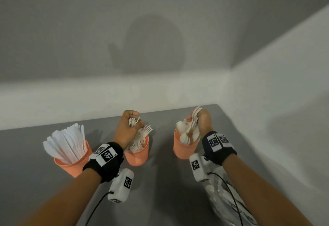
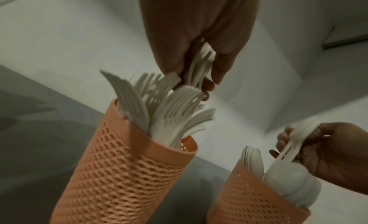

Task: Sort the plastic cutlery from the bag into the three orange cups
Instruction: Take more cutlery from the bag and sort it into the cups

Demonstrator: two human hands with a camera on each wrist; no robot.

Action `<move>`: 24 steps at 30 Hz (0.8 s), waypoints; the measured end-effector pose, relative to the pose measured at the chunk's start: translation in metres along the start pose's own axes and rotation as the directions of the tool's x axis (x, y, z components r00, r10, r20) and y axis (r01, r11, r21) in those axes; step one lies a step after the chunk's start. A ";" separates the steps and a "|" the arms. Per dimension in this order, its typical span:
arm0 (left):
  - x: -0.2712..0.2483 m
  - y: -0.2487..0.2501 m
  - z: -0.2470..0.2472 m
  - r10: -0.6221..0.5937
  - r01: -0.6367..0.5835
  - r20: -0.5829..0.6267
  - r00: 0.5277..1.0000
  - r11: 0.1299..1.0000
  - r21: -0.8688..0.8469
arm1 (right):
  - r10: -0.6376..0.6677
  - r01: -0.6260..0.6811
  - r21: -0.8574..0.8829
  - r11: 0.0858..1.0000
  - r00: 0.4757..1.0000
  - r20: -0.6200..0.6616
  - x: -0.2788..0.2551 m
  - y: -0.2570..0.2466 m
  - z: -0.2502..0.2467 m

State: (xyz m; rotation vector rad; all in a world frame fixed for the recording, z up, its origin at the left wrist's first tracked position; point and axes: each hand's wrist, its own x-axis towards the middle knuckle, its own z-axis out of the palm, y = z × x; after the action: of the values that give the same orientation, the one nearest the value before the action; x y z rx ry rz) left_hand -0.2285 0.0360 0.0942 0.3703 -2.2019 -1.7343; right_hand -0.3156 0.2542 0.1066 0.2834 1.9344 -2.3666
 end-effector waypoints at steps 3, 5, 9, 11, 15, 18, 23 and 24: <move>0.001 -0.003 -0.002 0.113 -0.109 -0.022 0.993 0.985 0.132 | -0.162 0.167 -0.316 0.934 0.986 0.043 -0.005 0.008 -0.005; 0.002 -0.004 0.000 0.199 -0.194 -0.002 0.980 0.961 0.199 | -0.241 0.253 -0.517 0.818 0.966 0.091 -0.010 0.009 -0.007; 0.002 -0.006 0.006 0.327 -0.341 0.102 0.939 0.864 0.370 | -0.280 0.331 -0.679 0.655 0.941 0.188 -0.019 0.004 -0.007; 0.003 -0.008 0.008 0.335 -0.371 0.160 0.928 0.809 0.456 | -0.312 0.357 -0.730 0.582 0.928 0.206 -0.021 0.001 -0.003; -0.004 0.001 0.008 0.218 -0.357 0.291 0.932 0.699 0.620 | -0.476 0.440 -0.807 0.394 0.849 0.231 -0.021 -0.002 0.004; -0.010 0.005 0.008 0.193 -0.334 0.272 0.943 0.562 0.757 | -0.454 0.499 -0.838 0.221 0.813 0.365 -0.013 0.002 0.007; -0.017 -0.003 0.010 0.066 -0.206 0.196 0.978 0.429 0.880 | -0.179 0.420 -0.907 -0.025 0.891 0.418 -0.002 0.021 0.005; -0.019 -0.006 0.012 0.033 -0.188 0.192 0.981 0.412 0.892 | -0.101 0.394 -0.918 -0.047 0.912 0.397 -0.001 0.025 0.003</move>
State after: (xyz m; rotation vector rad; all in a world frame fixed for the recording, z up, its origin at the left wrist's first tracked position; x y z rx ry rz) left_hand -0.2161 0.0530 0.0841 0.2989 -3.0221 -0.2813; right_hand -0.3106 0.2463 0.0827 -0.4890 3.0562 -0.3131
